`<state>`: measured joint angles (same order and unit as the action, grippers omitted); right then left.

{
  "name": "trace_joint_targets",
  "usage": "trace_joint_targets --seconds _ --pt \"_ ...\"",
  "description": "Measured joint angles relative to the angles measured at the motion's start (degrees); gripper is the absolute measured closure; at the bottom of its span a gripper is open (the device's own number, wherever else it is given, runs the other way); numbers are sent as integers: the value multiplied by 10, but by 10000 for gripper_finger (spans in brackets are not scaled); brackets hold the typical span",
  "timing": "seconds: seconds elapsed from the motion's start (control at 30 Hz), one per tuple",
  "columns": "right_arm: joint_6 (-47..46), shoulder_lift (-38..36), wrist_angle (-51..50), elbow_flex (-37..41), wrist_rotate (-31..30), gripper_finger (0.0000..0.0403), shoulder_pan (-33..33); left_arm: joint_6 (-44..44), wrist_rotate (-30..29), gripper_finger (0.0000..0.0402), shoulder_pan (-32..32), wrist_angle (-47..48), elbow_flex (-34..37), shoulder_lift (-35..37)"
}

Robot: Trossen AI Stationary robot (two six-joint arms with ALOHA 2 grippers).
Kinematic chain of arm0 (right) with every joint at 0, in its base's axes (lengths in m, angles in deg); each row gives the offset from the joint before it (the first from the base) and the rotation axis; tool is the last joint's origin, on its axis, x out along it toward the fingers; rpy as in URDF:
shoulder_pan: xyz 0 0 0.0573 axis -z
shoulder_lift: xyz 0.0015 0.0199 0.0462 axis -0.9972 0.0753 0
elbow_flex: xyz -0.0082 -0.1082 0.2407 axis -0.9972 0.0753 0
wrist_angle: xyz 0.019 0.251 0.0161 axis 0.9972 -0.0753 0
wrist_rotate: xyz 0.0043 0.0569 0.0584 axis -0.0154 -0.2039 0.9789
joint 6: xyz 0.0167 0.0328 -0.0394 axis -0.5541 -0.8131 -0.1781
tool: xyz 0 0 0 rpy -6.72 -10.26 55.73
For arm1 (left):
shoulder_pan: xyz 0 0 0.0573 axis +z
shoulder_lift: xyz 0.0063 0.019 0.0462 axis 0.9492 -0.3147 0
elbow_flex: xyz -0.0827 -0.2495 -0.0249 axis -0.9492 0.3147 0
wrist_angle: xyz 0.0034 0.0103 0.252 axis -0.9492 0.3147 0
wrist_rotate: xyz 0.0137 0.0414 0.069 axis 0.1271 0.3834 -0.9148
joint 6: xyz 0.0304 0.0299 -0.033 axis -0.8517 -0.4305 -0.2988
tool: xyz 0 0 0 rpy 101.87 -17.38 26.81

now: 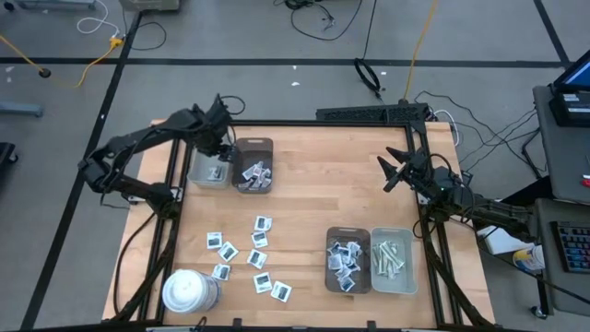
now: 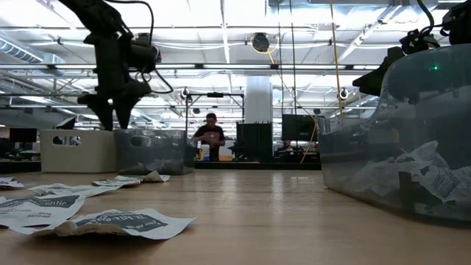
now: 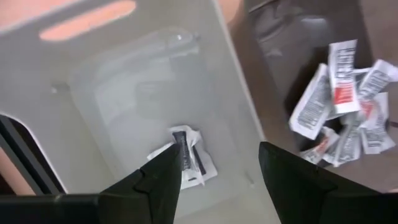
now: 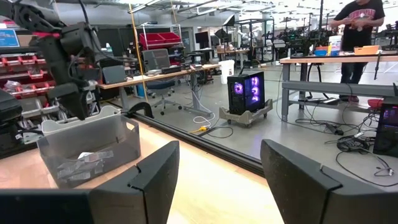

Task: Pick & Place First Aid Supplies
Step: Put the white towelette pack into the top gray bin

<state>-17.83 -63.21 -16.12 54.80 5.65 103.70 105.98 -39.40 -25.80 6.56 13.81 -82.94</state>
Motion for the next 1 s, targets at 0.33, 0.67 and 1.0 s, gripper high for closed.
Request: trace_joint_targets --seconds 0.33,0.67,1.0 --pt "0 0 0 0 0 182 0 -32 0 183 -26 22 -48 0" --pt "0 0 0 0 0 183 0 -137 0 183 -127 14 -61 -2" --pt "0 0 0 0 0 183 0 -160 0 183 -272 -1 -61 -2"
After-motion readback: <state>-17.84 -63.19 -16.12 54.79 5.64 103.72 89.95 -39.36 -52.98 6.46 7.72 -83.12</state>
